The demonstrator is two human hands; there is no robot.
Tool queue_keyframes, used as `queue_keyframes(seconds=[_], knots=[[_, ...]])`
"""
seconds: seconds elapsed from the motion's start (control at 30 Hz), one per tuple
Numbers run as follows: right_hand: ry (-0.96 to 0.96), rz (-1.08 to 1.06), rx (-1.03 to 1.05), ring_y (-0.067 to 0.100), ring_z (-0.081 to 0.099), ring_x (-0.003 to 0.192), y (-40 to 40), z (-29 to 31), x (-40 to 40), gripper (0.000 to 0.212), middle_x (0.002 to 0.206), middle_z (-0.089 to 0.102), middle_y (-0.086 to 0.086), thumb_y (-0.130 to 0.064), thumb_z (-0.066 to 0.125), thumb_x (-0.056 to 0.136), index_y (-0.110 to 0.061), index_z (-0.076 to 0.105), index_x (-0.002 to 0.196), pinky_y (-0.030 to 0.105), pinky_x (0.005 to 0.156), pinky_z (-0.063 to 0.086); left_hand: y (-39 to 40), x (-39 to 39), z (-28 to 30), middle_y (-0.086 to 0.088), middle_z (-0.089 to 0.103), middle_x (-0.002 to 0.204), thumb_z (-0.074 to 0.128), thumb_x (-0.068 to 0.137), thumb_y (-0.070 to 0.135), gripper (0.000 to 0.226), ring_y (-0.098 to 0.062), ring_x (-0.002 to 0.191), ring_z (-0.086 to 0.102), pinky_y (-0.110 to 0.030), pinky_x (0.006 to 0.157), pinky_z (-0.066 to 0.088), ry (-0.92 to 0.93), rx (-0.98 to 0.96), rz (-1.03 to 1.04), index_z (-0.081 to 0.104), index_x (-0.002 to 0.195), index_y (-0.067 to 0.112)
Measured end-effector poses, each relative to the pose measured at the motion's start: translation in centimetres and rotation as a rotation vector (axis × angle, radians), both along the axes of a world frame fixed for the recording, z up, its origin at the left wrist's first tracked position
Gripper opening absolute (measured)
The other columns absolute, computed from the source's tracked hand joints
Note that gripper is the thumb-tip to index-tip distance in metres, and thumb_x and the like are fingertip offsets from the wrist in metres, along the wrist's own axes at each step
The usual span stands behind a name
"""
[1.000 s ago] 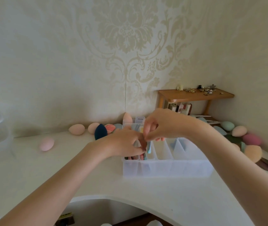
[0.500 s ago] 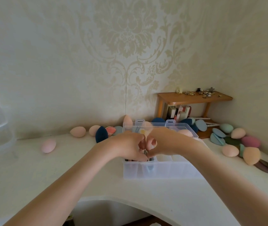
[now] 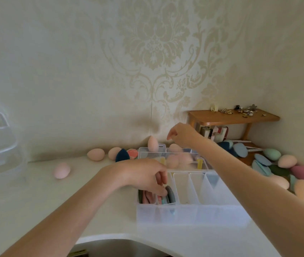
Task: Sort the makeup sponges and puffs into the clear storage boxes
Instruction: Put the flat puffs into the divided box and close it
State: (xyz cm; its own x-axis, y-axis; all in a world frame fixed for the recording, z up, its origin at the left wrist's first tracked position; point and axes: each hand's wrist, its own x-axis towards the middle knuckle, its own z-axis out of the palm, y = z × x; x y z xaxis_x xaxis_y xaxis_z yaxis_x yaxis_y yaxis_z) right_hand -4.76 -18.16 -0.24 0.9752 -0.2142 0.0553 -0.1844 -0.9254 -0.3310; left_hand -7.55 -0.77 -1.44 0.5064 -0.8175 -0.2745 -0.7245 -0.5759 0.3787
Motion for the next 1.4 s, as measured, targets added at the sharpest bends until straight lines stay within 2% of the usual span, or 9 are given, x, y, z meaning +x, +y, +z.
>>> queue_keyframes(seconds=[0.27,0.43,0.57,0.7,0.8,0.97,1.2,1.3,1.4], knots=[[0.404,-0.02,-0.145,0.026,0.047,0.091,0.2,-4.0,4.7,0.03,0.109,0.053,0.011,-0.018,0.047,0.092,-0.008,0.054,0.119,0.033,0.078,0.04,1.5,1.0,0.4,0.01,0.063,0.116,0.066,0.083,0.032,0.035,0.0,0.076,0.052,-0.014,0.069,0.04,0.058,0.02,0.006,0.058,0.115,0.021],[0.19,-0.053,-0.097,0.024,0.049,0.074,0.0,-3.6,4.5,0.021,0.082,0.052,0.01,-0.014,0.047,0.09,0.0,0.061,0.084,0.026,0.062,0.038,1.3,1.2,0.3,0.009,0.063,0.115,0.066,0.083,0.033,0.039,0.002,0.074,0.052,-0.013,0.066,0.04,0.062,0.025,-0.005,0.056,0.118,0.02],[-0.069,0.016,-0.003,0.017,0.045,0.057,0.4,0.3,1.8,0.025,0.077,0.058,0.019,-0.01,0.052,0.089,0.009,0.068,0.092,0.017,0.048,0.033,1.4,1.0,0.3,0.009,0.064,0.114,0.066,0.084,0.031,0.035,-0.003,0.082,0.054,-0.015,0.071,0.042,0.065,0.024,0.001,0.057,0.116,0.02],[0.177,0.134,0.06,0.011,0.063,0.061,2.4,5.4,-2.9,0.015,0.08,0.072,0.01,-0.007,0.058,0.086,-0.004,0.07,0.094,0.02,0.073,0.051,1.4,0.6,0.1,0.012,0.065,0.11,0.065,0.083,0.031,0.029,0.0,0.08,0.055,-0.015,0.067,0.042,0.022,0.004,0.022,0.06,0.11,0.022],[0.338,0.219,-0.036,0.003,0.066,0.054,4.5,7.0,-6.4,0.008,0.072,0.073,0.0,-0.014,0.065,0.084,-0.013,0.069,0.091,0.016,0.067,0.047,1.4,0.1,-0.2,0.009,0.066,0.109,0.064,0.083,0.03,0.026,-0.007,0.092,0.06,-0.019,0.075,0.045,-0.022,-0.031,0.054,0.06,0.107,0.021],[0.57,0.266,-0.14,0.008,0.072,0.072,6.7,4.4,-9.2,0.017,0.087,0.076,-0.001,-0.02,0.066,0.084,-0.012,0.07,0.098,0.018,0.08,0.043,1.8,-1.0,-0.1,0.014,0.057,0.078,0.062,0.085,0.031,0.027,-0.001,0.066,0.052,-0.023,0.075,0.046,-0.062,-0.057,0.118,0.059,0.108,0.018],[0.478,0.282,-0.16,0.015,0.06,0.086,6.8,0.9,-9.7,0.02,0.103,0.074,0.008,-0.012,0.063,0.085,-0.004,0.065,0.103,0.02,0.067,0.041,3.4,-0.6,-0.3,0.014,0.061,0.101,0.061,0.084,0.038,0.022,0.0,0.082,0.053,-0.016,0.074,0.043,-0.137,-0.083,0.106,0.06,0.103,0.029],[0.45,0.269,-0.135,0.017,0.067,0.092,6.4,1.5,-9.6,0.011,0.104,0.073,0.009,-0.009,0.062,0.085,-0.009,0.061,0.096,0.026,0.082,0.049,3.6,-0.1,-0.1,0.017,0.061,0.103,0.059,0.082,0.04,0.004,-0.002,0.091,0.058,-0.034,0.09,0.047,-0.197,-0.194,0.102,0.059,0.085,0.043],[0.382,0.212,-0.033,0.014,0.071,0.091,5.2,3.3,-9.1,0.009,0.099,0.075,0.007,-0.007,0.06,0.088,-0.007,0.06,0.096,0.032,0.093,0.052,3.3,0.3,-0.1,0.022,0.06,0.096,0.056,0.085,0.036,0.014,0.004,0.093,0.056,-0.021,0.083,0.044,-0.192,-0.255,0.049,0.057,0.079,0.049]])
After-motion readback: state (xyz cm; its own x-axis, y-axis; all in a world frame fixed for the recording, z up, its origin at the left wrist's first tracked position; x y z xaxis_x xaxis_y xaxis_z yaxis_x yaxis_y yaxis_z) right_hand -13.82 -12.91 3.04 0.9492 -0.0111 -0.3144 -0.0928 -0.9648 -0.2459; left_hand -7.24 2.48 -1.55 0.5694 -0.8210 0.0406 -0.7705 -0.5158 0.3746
